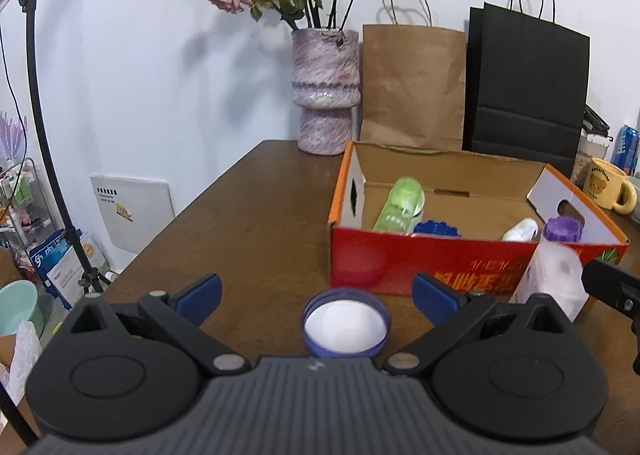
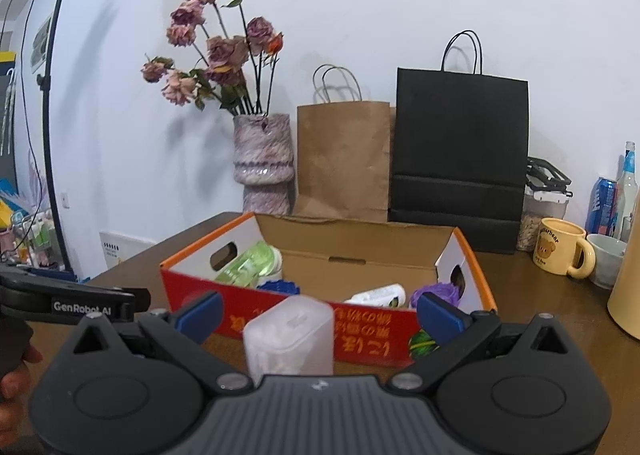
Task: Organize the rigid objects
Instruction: 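Withdraw both tools from the box toward the blue lid and white container, then close the right tool on the white plastic container while the left tool nears the blue lid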
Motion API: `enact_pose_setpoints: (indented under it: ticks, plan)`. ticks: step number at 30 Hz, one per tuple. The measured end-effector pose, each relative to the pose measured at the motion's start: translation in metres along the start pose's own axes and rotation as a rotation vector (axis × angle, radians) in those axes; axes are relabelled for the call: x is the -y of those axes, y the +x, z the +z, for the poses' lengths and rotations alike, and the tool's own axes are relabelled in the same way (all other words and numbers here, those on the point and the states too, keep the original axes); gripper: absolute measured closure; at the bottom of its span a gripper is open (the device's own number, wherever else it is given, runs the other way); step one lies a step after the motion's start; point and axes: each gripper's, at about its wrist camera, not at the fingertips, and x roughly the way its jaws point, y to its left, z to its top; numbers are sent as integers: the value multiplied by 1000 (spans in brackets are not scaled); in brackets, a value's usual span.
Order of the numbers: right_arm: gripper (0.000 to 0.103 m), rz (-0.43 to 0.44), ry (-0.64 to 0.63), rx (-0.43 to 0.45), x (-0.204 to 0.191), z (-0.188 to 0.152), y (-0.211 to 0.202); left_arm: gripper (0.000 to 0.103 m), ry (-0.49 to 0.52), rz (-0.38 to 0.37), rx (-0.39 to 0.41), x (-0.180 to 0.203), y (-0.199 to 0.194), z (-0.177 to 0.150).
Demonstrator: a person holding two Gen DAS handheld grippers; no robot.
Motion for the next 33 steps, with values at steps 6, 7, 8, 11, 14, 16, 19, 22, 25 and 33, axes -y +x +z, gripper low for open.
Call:
enact_pose_setpoints:
  ticks: [6,7,8,11,14,16,19,22,25,33]
  plan:
    - [0,0,-17,-35,-14,-9,3,0,0,-4,-21,-14,2,-8]
    - [0,-1,-21,-41,-16,-11,4,0,1,-5,-25,-17,3,-10]
    - [0,-3,-24,-47,-18,-12,5,0,0,-6,-29,-19,5,-11]
    - [0,-8,-30,-68,-23,-16,10,0,-4,-11,-48,-27,10,-14]
    - [0,-12,-34,-87,-26,-19,17,0,-8,-19,-56,-32,13,-15]
    - [0,-16,-37,-98,-29,-21,21,0,-7,-23,-56,-35,15,-15]
    - [0,-32,-42,-120,-32,-24,30,0,-11,-29,-63,-38,19,-16]
    - [0,-52,-36,-145,-32,-26,41,0,-26,-39,-79,-41,25,-17]
    - [0,-75,-29,-173,-33,-29,53,0,-35,-49,-95,-43,30,-18]
    - [11,-112,-21,-227,-37,-31,78,0,-37,-56,-104,-42,35,-19]
